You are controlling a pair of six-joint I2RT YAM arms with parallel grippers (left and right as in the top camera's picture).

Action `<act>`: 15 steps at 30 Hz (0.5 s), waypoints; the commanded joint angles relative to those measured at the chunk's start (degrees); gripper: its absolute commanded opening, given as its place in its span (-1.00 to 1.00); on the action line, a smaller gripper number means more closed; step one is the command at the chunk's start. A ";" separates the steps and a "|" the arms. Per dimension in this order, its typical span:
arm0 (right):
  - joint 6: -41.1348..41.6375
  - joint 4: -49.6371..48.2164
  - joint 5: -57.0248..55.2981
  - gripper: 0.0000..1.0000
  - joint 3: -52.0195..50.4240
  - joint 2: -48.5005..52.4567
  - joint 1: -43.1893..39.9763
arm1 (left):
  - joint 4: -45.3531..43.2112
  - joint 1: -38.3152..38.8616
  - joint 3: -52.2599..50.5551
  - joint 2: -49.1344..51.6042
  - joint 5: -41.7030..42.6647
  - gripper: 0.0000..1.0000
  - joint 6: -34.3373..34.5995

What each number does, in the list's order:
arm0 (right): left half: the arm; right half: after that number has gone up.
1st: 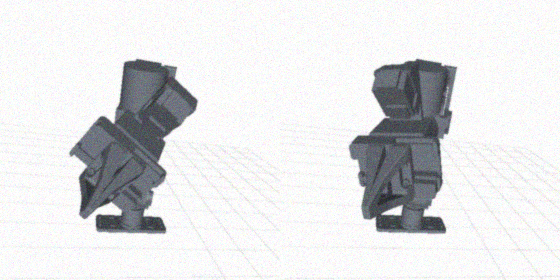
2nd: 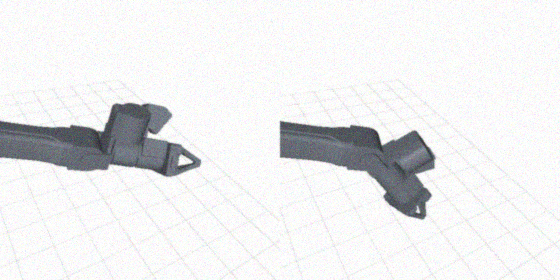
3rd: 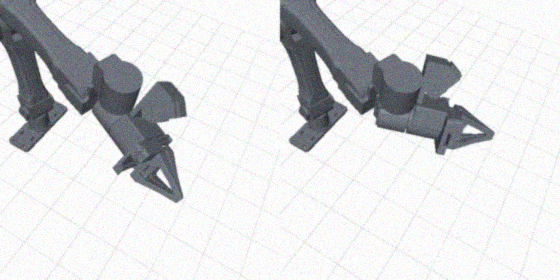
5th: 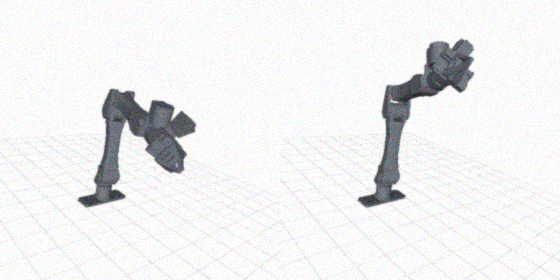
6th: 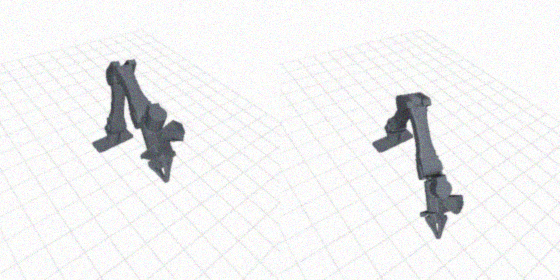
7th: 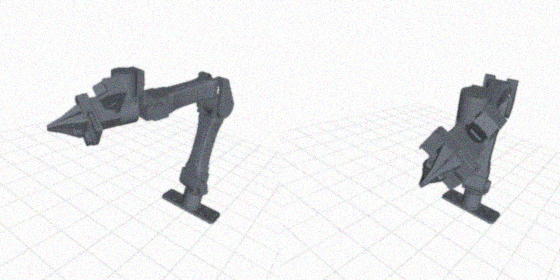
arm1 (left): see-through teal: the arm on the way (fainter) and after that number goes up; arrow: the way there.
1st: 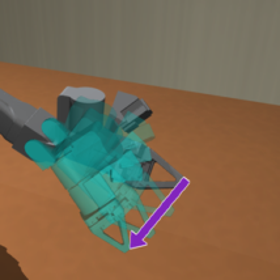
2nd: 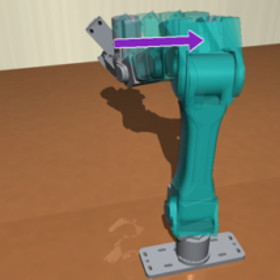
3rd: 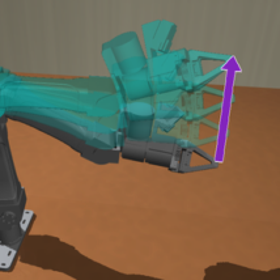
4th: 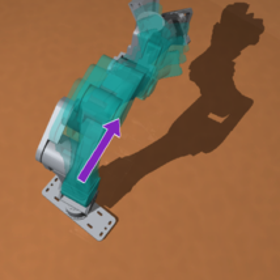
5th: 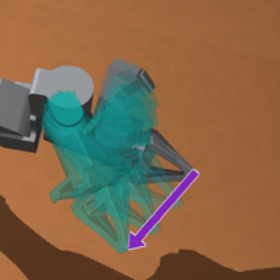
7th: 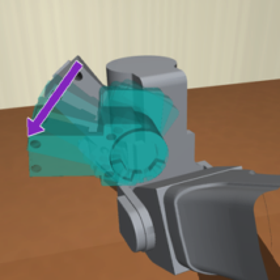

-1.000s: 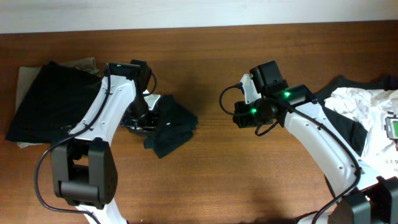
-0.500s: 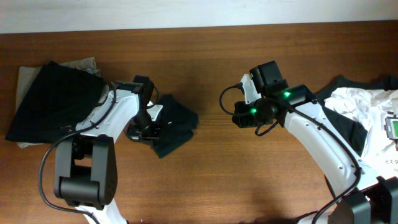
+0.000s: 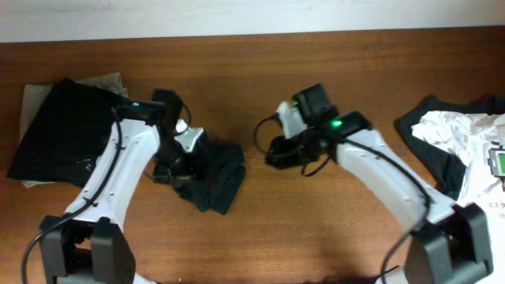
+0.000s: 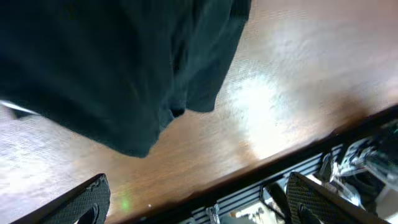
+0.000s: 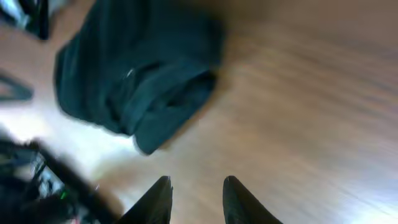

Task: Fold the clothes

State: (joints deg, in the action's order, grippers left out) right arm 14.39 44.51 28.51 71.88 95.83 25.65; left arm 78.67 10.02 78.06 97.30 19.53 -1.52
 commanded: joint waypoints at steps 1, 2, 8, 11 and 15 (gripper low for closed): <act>6.54 -7.54 6.84 -0.37 -0.61 5.57 8.96 | 3.32 -5.53 19.65 -0.59 0.20 0.93 -4.70; 9.53 -10.21 5.40 -0.30 -0.61 7.48 11.56 | 3.67 -6.47 26.34 -0.59 0.20 0.99 -4.83; 13.09 -18.47 7.21 -0.14 -0.61 16.20 14.10 | 3.72 -6.82 35.69 -0.57 -1.40 0.99 -4.83; 13.20 -22.49 5.42 -0.02 -0.61 18.03 14.21 | 3.82 -6.82 35.67 -0.57 -1.49 0.98 -4.83; 13.51 -23.76 5.01 -0.49 -0.61 18.78 13.99 | 4.13 -6.82 35.67 -0.57 -1.51 0.98 -4.83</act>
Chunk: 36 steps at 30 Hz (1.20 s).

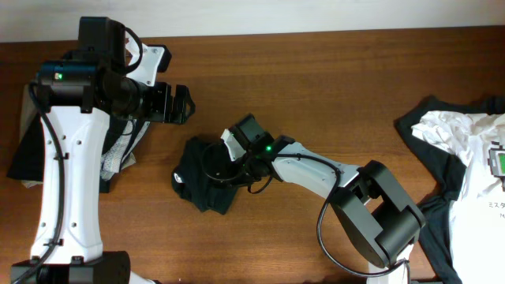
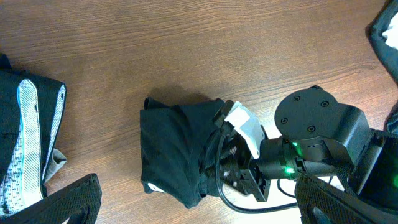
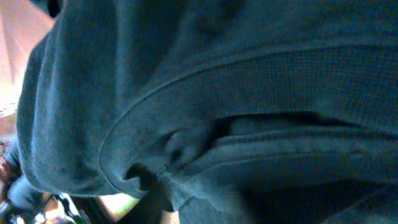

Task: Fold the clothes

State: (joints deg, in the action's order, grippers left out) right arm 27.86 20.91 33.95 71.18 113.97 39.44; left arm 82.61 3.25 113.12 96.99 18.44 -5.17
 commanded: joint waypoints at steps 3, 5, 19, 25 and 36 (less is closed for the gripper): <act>0.11 0.85 -6.32 -0.13 0.09 0.85 0.33 | 0.20 -0.04 0.61 -0.26 -0.39 0.99 -1.18; 0.11 0.02 -5.92 -0.38 0.09 0.85 0.81 | 0.20 -0.04 0.61 -0.26 -0.42 0.98 -1.18; -18.01 27.12 6.36 -0.34 0.13 -10.45 -9.55 | 6.80 -0.04 -1.70 -0.26 -11.41 0.99 -1.16; -13.77 13.05 -0.15 -0.07 0.11 -4.59 2.21 | -3.37 -6.60 -24.09 -0.24 0.68 0.90 -0.55; -5.07 7.45 -1.07 -0.92 0.13 -1.90 2.99 | -25.57 -7.28 -47.47 -0.20 10.69 0.79 -3.52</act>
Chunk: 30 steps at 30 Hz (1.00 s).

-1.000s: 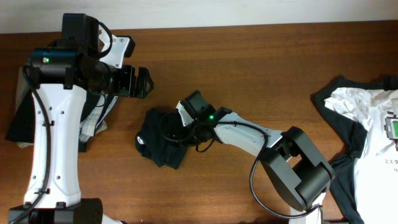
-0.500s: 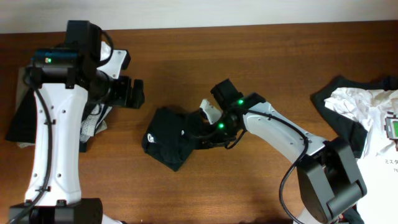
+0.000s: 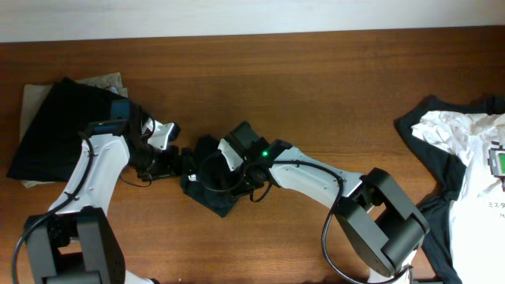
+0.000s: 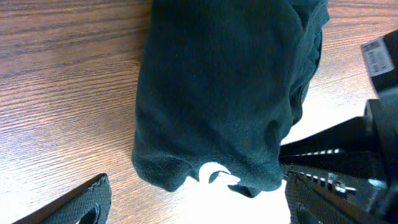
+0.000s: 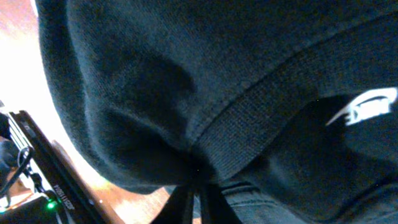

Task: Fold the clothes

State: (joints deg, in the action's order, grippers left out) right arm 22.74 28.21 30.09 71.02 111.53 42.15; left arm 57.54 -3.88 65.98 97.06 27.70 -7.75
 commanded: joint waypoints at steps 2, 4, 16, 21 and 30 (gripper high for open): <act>0.04 6.40 3.76 -0.92 0.28 -2.54 -3.50 | -0.52 -0.15 -0.33 -0.26 1.42 0.78 -0.96; 0.02 12.70 3.78 -0.92 0.28 -5.27 -7.06 | -0.20 -0.13 -0.33 -0.26 1.46 0.79 -0.94; -4.31 27.98 -1.01 -0.92 0.28 -6.54 -9.20 | -1.18 13.46 -8.85 -0.26 6.32 0.04 0.70; -5.40 32.33 -2.40 -0.92 0.35 -6.60 -9.25 | -6.82 15.23 -12.96 -0.26 -5.66 -0.68 3.65; -7.93 35.82 -14.69 -0.49 1.68 -13.22 -14.16 | -5.86 14.84 -7.21 -0.33 8.57 0.25 4.72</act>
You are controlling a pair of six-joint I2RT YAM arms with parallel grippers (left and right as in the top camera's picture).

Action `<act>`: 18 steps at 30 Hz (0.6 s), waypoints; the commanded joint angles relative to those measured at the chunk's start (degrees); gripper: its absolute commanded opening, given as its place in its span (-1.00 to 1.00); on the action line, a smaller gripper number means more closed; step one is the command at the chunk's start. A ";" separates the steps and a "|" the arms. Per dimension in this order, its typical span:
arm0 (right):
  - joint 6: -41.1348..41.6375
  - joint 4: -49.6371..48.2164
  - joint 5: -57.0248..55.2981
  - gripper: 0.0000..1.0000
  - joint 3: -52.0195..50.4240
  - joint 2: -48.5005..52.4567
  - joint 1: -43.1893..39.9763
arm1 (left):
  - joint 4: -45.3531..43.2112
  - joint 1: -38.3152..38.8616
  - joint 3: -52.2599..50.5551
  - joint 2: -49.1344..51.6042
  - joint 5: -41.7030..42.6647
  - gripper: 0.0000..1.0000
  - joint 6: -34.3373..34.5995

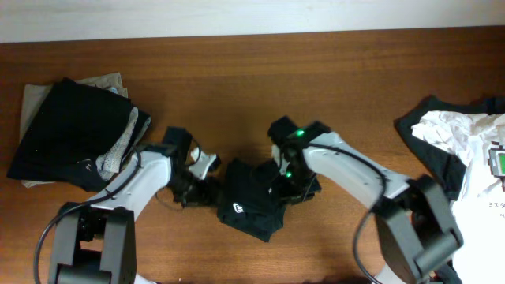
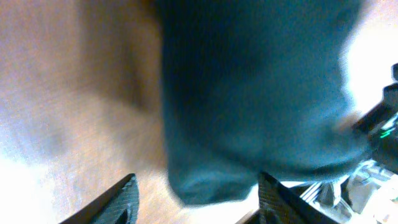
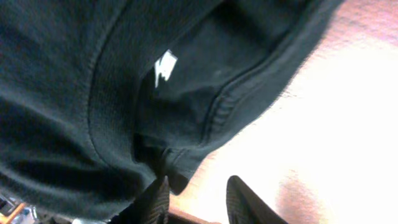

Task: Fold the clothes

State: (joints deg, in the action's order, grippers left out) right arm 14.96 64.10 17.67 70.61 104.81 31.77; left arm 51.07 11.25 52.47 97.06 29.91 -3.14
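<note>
A dark, bunched garment (image 1: 254, 199) with a small white logo lies on the wooden table (image 1: 331, 79), front of centre. My left gripper (image 1: 207, 189) is at its left edge. In the left wrist view that gripper (image 2: 199, 200) is open, with the garment's blurred hem (image 2: 249, 106) reaching between the fingertips. My right gripper (image 1: 289, 186) is at the bundle's right side. In the right wrist view it (image 3: 196, 198) stands open, and a folded hem (image 3: 186, 124) ends beside its left finger (image 3: 155, 200).
A stack of folded dark and beige clothes (image 1: 71, 134) sits at the far left. A heap of unfolded black and white clothes (image 1: 461, 150) lies at the right edge. Bare wood lies behind the bundle and between it and the heap.
The bundle now lies further right and nearer the front. My right gripper, then shut on a fold at its left part, is open at its right side. My left gripper has closed in.
First my left gripper was over the bundle and the right one stood open beside it. Then the left arm was back by the stack while the right gripper pressed into the cloth, later shut on a fold. Now both are open, flanking the shifted bundle.
</note>
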 commanded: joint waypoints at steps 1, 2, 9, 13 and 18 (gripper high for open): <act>-0.15 -2.16 1.29 -0.83 2.27 -8.72 -6.03 | -1.36 -0.31 7.39 -0.33 6.40 0.45 1.36; -0.15 -4.13 3.58 -0.92 1.97 -8.26 -5.86 | -2.01 -0.33 7.39 -0.33 6.43 0.44 2.99; 6.01 -12.81 18.14 -0.92 -3.17 6.73 2.82 | -4.04 0.63 -0.42 2.89 1.99 -0.60 3.58; 11.50 -8.44 16.15 -0.91 -3.17 8.22 0.66 | -3.06 0.59 0.42 4.72 9.55 0.37 3.61; 11.50 -8.61 16.17 -0.91 -3.17 8.22 0.66 | -8.41 -2.91 0.83 5.14 17.03 0.74 8.09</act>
State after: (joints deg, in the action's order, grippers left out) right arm 25.78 55.51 34.41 67.59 112.57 32.67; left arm 46.30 10.61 52.40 101.27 40.99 2.24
